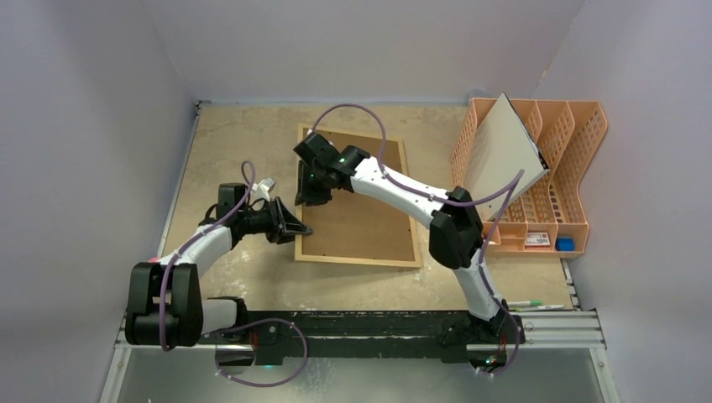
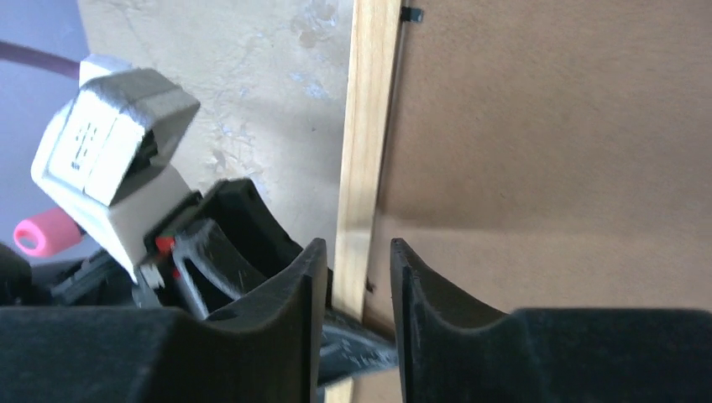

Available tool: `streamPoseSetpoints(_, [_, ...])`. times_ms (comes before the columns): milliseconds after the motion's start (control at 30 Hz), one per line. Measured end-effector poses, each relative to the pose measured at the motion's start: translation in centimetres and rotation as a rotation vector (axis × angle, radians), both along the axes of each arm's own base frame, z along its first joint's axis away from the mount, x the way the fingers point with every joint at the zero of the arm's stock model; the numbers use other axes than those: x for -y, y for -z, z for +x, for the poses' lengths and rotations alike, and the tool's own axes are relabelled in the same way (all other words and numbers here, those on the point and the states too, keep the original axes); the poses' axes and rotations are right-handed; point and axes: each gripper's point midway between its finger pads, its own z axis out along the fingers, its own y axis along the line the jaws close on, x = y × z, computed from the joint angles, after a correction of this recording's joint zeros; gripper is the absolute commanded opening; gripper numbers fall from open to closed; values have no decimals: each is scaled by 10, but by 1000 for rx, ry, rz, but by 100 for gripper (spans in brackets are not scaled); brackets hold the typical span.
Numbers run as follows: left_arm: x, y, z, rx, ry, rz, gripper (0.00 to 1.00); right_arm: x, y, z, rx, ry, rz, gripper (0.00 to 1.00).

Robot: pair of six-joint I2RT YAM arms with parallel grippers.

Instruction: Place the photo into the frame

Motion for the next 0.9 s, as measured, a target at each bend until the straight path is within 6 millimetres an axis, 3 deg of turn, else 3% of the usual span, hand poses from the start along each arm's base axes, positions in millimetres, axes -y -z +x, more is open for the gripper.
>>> streamPoseSetpoints(167, [-5,-19,21,52,-14,59,0,21,-52,18,85,20,72,59])
streamPoseSetpoints(300, [-10,-46,43,120,-17,116,0,45,-100,37,182,61,132,67])
streamPoseSetpoints(400, [-16,-69,61,167,-24,182,0,69,-126,49,245,99,154,72])
streamPoseSetpoints(633, [-32,-102,94,222,-11,340,0,114,-144,77,319,150,144,74])
streamPoseSetpoints(733, [-38,-116,104,232,-19,383,0,126,-144,87,329,165,134,80])
streamPoseSetpoints(900, [-49,-160,133,335,-65,462,0,136,-151,97,347,186,137,86])
